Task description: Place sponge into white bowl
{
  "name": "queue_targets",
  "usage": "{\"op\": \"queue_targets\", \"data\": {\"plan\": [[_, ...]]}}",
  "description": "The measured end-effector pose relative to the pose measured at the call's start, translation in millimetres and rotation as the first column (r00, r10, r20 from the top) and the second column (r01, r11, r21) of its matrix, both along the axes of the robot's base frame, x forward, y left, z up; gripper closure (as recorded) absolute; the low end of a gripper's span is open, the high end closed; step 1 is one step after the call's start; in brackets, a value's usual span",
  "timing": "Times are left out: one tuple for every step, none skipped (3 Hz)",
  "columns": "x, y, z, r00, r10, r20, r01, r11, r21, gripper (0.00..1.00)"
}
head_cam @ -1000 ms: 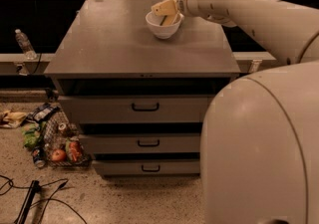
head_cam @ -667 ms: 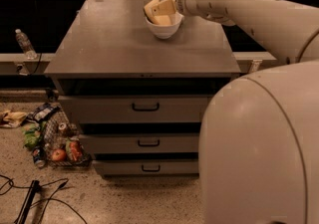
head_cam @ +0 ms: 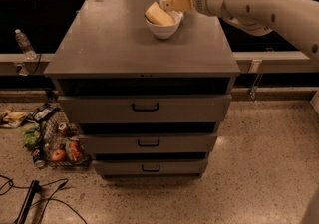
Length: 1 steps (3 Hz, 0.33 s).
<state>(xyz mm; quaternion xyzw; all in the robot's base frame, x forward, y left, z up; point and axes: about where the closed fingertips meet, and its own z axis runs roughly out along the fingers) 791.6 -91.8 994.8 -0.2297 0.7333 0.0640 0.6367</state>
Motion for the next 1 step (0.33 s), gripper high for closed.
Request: {"op": "queue_targets", "data": {"plan": [[3.0, 8.7, -3.3, 0.9999, 0.011, -0.005, -0.011, 1.000, 0.007, 0.00]]}}
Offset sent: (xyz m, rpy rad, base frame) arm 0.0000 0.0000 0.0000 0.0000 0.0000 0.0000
